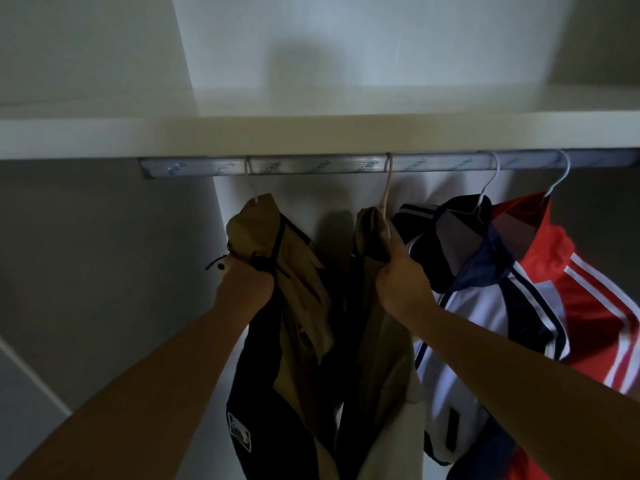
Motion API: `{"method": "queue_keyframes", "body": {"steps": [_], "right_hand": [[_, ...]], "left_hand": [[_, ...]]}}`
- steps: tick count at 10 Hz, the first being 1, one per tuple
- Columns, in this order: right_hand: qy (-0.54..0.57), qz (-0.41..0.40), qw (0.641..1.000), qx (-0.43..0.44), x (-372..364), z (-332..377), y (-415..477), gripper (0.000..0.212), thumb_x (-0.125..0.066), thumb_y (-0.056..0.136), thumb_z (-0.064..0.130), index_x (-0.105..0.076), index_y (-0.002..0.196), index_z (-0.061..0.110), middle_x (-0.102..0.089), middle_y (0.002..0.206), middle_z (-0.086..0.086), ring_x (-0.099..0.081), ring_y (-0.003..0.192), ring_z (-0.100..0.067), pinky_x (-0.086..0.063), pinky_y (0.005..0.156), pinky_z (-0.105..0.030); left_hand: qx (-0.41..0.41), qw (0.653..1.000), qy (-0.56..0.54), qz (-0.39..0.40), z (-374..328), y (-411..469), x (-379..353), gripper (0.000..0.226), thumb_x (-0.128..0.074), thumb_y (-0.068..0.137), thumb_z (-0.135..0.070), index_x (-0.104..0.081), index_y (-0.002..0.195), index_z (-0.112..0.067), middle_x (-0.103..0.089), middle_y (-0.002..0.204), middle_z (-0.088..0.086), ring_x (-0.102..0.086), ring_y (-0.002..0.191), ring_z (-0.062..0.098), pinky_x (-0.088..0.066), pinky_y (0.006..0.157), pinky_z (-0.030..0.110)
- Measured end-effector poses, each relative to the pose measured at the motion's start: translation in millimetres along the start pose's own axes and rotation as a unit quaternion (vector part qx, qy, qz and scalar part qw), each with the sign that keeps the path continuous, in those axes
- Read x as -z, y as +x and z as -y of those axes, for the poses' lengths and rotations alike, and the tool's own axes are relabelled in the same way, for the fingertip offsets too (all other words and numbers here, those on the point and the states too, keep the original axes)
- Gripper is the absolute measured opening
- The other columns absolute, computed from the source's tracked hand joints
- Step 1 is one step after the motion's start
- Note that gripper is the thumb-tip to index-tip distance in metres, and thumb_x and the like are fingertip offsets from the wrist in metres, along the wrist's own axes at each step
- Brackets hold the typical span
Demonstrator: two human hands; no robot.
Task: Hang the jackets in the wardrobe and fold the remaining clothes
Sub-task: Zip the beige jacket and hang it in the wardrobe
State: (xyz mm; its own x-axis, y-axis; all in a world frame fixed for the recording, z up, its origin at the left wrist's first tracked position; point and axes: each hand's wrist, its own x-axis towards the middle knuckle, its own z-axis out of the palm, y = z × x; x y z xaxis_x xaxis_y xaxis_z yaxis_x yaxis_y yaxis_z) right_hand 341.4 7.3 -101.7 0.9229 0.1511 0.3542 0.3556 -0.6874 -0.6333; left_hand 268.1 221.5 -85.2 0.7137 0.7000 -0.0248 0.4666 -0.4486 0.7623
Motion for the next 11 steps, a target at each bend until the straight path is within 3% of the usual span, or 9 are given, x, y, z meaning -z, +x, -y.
{"method": "queue_keyframes", "body": {"steps": [1, 2, 3, 4, 6, 8, 9, 10, 11], "right_hand": [[0.021, -0.008, 0.999, 0.038, -2, 4, -3, 0.071, -0.044, 0.087, -0.004, -0.024, 0.151, 0.022, -0.060, 0.119, -0.021, -0.061, 0.097, -0.034, -0.042, 0.071, -0.028], [-0.040, -0.056, 0.996, 0.054, -10, 7, -5, 0.068, -0.039, 0.091, -0.006, -0.031, 0.147, 0.031, -0.060, 0.088, -0.017, -0.058, 0.073, -0.019, -0.038, 0.062, -0.013], [-0.119, -0.060, 0.991, 0.027, -6, 23, -9, 0.056, -0.027, 0.097, 0.001, -0.037, 0.142, 0.034, -0.049, 0.073, -0.006, -0.055, 0.069, -0.014, -0.035, 0.047, -0.009], [-0.011, 0.066, 0.998, 0.013, -15, 32, -11, 0.052, -0.036, 0.094, 0.009, -0.028, 0.145, 0.018, -0.060, 0.105, -0.016, -0.051, 0.082, -0.023, -0.035, 0.057, -0.019], [0.038, 0.079, 0.996, 0.023, -23, 38, -10, 0.061, -0.043, 0.096, 0.011, -0.017, 0.151, 0.015, -0.059, 0.117, -0.021, -0.052, 0.085, -0.025, -0.050, 0.084, -0.040], [-0.008, 0.094, 0.994, 0.061, 12, 7, -17, 0.050, -0.037, 0.101, 0.039, -0.029, 0.146, 0.021, -0.050, 0.128, -0.015, -0.056, 0.105, -0.027, -0.042, 0.083, -0.031], [-0.181, -0.024, 0.983, 0.012, 48, -21, -16, 0.052, -0.044, 0.097, 0.034, -0.031, 0.144, 0.016, -0.039, 0.141, -0.012, -0.040, 0.128, -0.031, -0.036, 0.099, -0.046], [-0.239, -0.082, 0.957, -0.143, 81, -55, -10, 0.067, -0.053, 0.089, 0.026, -0.021, 0.147, 0.012, -0.033, 0.146, -0.016, -0.032, 0.134, -0.035, -0.030, 0.103, -0.052], [-0.248, -0.007, 0.942, -0.226, 105, -83, -11, 0.062, -0.046, 0.094, 0.021, -0.018, 0.149, 0.008, -0.044, 0.137, -0.020, -0.045, 0.124, -0.038, -0.037, 0.098, -0.046]], "left_hand": [[0.022, 0.999, 0.012, -0.026, 7, 8, 10, 0.015, -0.048, 0.091, -0.013, -0.040, 0.082, -0.022, -0.027, 0.068, 0.000, -0.040, 0.080, 0.028, -0.043, 0.091, 0.040], [0.019, 0.999, 0.045, -0.022, 10, 11, 18, 0.028, -0.047, 0.094, -0.014, -0.032, 0.074, -0.026, -0.038, 0.073, 0.004, -0.041, 0.065, 0.017, -0.045, 0.083, 0.032], [0.023, 0.996, 0.088, -0.023, 11, 9, 25, 0.044, -0.046, 0.096, -0.019, -0.036, 0.136, -0.002, -0.049, 0.128, 0.025, -0.048, 0.117, 0.038, -0.038, 0.101, 0.040], [0.025, 0.992, 0.119, -0.022, 22, 26, 21, 0.058, -0.048, 0.095, -0.021, -0.025, 0.143, 0.002, -0.041, 0.138, 0.027, -0.042, 0.126, 0.043, -0.034, 0.103, 0.046], [-0.003, 0.983, 0.182, 0.010, 25, 21, 23, 0.062, -0.046, 0.097, -0.020, -0.016, 0.148, 0.001, -0.037, 0.143, 0.028, -0.040, 0.128, 0.043, -0.032, 0.104, 0.048], [-0.102, 0.932, 0.342, -0.057, 6, -21, 14, 0.077, -0.045, 0.093, -0.033, -0.003, 0.148, 0.000, -0.011, 0.155, 0.020, -0.015, 0.142, 0.037, -0.020, 0.111, 0.054], [-0.206, 0.923, 0.320, -0.062, -18, -52, -12, 0.079, -0.045, 0.091, -0.046, -0.005, 0.150, -0.011, -0.008, 0.157, 0.014, -0.010, 0.144, 0.035, -0.016, 0.112, 0.056], [-0.171, 0.966, 0.174, 0.089, -49, -75, -55, 0.082, -0.046, 0.087, -0.060, -0.005, 0.149, -0.026, -0.029, 0.148, 0.011, -0.041, 0.128, 0.034, -0.040, 0.101, 0.045], [-0.047, 0.977, 0.043, 0.201, -74, -91, -90, 0.083, -0.057, 0.087, -0.050, -0.002, 0.145, -0.028, -0.046, 0.131, 0.014, -0.058, 0.098, 0.032, -0.057, 0.068, 0.040]]}}
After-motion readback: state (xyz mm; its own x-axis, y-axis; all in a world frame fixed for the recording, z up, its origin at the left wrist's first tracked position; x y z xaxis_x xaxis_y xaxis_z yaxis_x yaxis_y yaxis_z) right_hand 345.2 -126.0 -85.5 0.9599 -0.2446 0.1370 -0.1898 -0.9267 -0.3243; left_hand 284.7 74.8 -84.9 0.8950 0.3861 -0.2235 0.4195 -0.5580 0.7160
